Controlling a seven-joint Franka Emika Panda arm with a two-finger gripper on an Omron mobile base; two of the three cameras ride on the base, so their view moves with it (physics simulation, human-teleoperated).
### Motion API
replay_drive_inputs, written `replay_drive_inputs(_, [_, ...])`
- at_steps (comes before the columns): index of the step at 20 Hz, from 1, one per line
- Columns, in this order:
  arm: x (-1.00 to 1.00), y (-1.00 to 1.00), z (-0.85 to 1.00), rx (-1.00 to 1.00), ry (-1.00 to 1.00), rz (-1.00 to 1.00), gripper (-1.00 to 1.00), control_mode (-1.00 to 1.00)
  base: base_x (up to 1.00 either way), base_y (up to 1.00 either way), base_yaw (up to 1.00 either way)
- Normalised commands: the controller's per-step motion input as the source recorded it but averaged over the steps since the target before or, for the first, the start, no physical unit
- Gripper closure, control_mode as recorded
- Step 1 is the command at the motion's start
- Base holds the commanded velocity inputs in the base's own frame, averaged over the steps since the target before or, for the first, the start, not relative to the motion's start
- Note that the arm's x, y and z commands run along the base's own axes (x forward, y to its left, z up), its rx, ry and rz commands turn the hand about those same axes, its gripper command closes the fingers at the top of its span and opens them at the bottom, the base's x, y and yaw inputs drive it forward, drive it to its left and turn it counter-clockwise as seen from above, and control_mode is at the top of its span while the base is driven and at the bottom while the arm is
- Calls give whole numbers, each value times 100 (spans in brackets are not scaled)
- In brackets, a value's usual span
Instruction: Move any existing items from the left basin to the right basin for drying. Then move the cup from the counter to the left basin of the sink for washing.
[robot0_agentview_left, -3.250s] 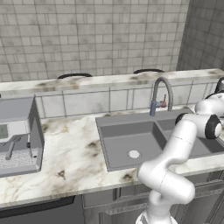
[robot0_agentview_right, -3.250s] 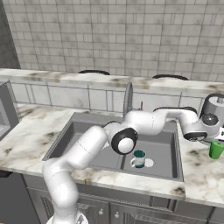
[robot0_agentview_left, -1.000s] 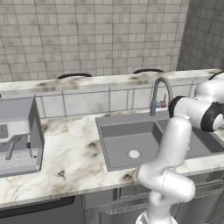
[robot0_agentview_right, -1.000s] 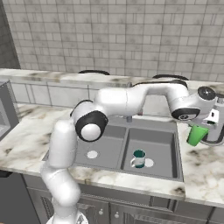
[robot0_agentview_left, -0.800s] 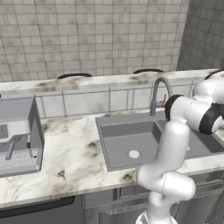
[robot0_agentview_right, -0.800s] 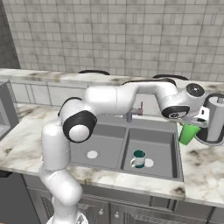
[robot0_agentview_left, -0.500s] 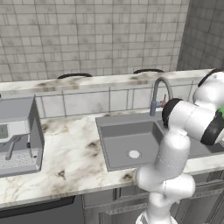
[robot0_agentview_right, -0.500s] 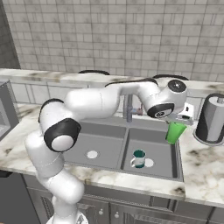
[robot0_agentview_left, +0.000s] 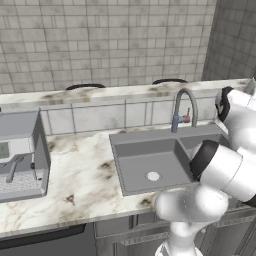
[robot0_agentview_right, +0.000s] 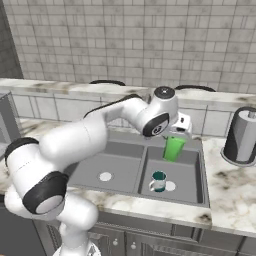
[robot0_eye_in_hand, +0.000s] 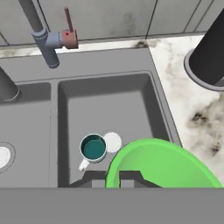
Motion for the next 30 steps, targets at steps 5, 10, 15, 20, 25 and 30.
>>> replay_drive_inputs(5, [-7, 89, 4, -1, 2, 0, 100, -100, 0, 0, 0])
replay_drive_inputs(10, [0, 88, 0, -1, 1, 0, 100, -100, 0, 0, 0])
replay_drive_inputs(15, [0, 86, 0, -1, 1, 0, 100, -100, 0, 0, 0])
replay_drive_inputs(20, [0, 81, 0, 0, 0, 0, 100, -100, 0, 0, 0])
replay_drive_inputs(25, [3, 74, -4, 0, 0, 0, 100, -100, 0, 0, 0])
replay_drive_inputs(30, [19, 59, -22, -2, 0, 1, 100, -100, 0, 0, 0])
